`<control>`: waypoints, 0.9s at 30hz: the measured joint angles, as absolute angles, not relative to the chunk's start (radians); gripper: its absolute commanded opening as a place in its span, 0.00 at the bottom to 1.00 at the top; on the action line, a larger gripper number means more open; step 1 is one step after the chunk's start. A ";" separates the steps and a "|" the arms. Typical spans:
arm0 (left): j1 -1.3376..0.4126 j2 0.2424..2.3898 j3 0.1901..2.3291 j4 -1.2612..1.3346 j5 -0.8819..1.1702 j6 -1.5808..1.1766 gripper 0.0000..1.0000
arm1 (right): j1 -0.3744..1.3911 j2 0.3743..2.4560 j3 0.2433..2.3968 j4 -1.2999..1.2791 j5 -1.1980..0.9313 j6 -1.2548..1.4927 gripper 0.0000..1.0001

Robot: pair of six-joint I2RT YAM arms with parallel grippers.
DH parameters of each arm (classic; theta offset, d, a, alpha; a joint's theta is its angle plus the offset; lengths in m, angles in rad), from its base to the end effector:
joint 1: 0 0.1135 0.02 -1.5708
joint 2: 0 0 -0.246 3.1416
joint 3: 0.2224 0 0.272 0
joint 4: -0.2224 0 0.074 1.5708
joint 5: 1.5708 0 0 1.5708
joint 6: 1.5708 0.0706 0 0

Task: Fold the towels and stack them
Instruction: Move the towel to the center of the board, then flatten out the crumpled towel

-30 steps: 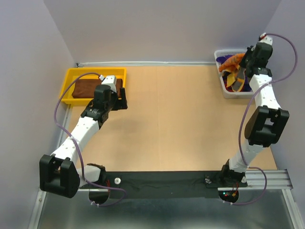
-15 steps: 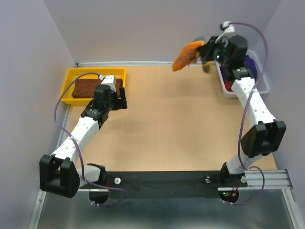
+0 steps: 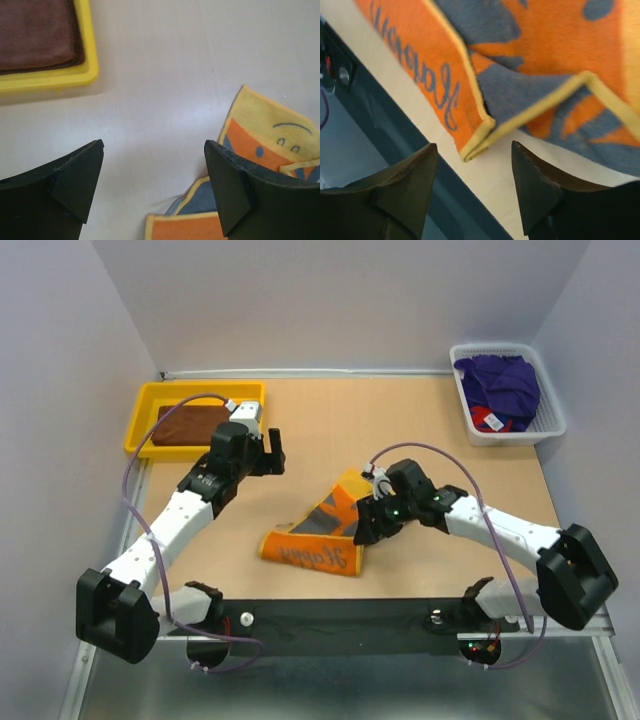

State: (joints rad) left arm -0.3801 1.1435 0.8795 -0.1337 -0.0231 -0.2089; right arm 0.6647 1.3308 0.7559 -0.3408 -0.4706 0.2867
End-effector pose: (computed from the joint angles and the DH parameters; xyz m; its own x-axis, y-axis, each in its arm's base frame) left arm 0.3007 -0.1184 0.2701 -0.4247 -0.0536 -0.9038 0.2689 0.9457 -0.1824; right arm 0.2166 0.2104 0.1500 -0.8156 -0.3190 -0.4827 -0.5594 0.6478 0.5172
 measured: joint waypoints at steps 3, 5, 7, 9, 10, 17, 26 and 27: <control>-0.442 1.148 0.888 -0.139 -0.007 -0.237 0.93 | 0.665 1.237 0.758 -0.375 -0.371 0.322 0.70; -0.492 1.173 0.904 -0.141 0.000 -0.257 0.93 | 0.657 1.202 0.775 -0.382 -0.238 0.349 0.70; -0.533 1.214 0.925 -0.139 0.001 -0.272 0.93 | 0.651 1.206 0.794 -0.385 -0.142 0.369 0.70; -0.581 1.266 0.946 -0.141 0.002 -0.289 0.92 | 0.640 1.234 0.811 -0.389 -0.030 0.403 0.69; -0.602 1.301 0.957 -0.139 -0.001 -0.295 0.91 | 0.632 1.253 0.812 -0.390 0.032 0.425 0.69; -0.720 1.598 1.133 -0.147 -0.044 -0.296 0.86 | 0.530 1.252 0.735 -0.420 0.235 0.564 0.70; -0.786 1.956 1.422 -0.162 -0.105 -0.255 0.77 | 0.360 1.205 0.646 -0.448 0.288 0.673 0.66; -0.788 1.971 1.439 -0.164 -0.109 -0.252 0.77 | 0.353 1.206 0.640 -0.448 0.286 0.685 0.65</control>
State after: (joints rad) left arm -0.7879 1.9713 1.4391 -0.1642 -0.1089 -0.2516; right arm 0.3534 1.2064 0.6395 -0.4484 0.2863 0.6846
